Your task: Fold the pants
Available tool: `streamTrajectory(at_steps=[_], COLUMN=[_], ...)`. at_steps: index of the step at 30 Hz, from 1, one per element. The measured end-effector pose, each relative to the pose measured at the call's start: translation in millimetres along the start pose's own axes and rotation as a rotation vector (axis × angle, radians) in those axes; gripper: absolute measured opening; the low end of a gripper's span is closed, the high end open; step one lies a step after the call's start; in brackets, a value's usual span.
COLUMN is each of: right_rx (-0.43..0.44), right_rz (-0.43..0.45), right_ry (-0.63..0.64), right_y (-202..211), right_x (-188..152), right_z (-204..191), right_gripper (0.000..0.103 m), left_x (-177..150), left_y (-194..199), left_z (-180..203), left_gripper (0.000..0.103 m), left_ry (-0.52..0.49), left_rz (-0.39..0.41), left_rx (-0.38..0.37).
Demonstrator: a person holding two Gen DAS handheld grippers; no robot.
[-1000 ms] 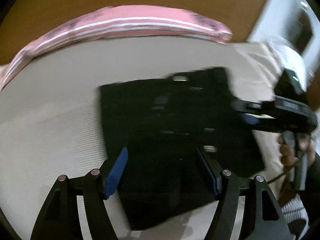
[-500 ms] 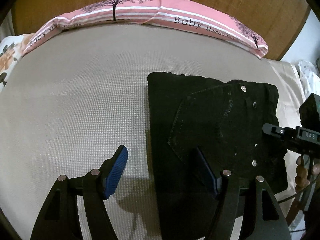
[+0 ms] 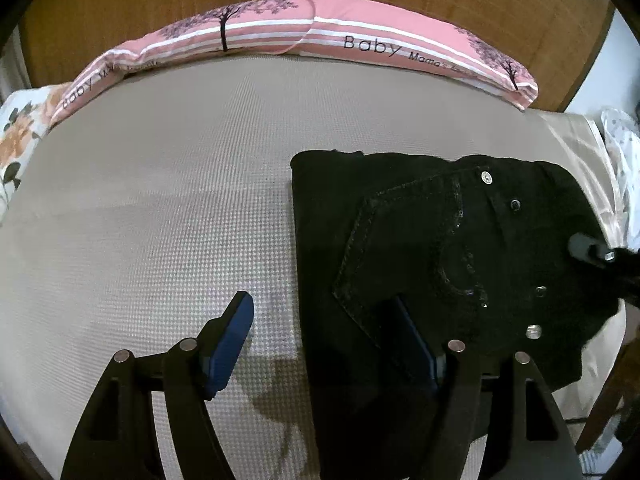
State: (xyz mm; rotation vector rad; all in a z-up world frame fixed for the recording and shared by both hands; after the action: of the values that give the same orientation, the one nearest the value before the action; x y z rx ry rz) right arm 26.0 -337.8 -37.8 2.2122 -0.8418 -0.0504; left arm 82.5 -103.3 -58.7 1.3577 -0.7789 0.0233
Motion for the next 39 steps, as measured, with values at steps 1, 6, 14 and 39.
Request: streamTrajectory(at_steps=[1, 6, 14, 39], right_rx=[0.011, -0.005, -0.108, -0.04], right_rz=[0.018, 0.084, 0.001, -0.065], right_ry=[0.003, 0.028, -0.09, 0.005], right_y=[8, 36, 1, 8], right_x=[-2, -4, -16, -19], right_z=[-5, -8, 55, 51], right_gripper=[0.007, 0.007, 0.01, 0.041], left_x=[1, 5, -8, -13], left_y=[2, 10, -18, -33], left_z=[1, 10, 21, 5], left_gripper=[0.072, 0.072, 0.072, 0.089], left_ry=[-0.003, -0.046, -0.102, -0.04], left_rz=[0.007, 0.035, -0.036, -0.066], left_rx=[-0.001, 0.005, 0.039, 0.016])
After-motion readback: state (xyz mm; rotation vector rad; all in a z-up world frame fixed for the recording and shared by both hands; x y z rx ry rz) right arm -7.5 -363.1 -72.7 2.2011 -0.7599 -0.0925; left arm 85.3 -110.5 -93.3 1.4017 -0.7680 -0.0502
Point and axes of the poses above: each gripper's, at about its wrist camera, not at the fingertips, and y roughly against the way its jaws point, z to its right, x to its top, the point moved 3 cm from there along -y, roughly the way its jaws point, and after that the axes turned 11 degrees about -y, right-handed, at the moved point
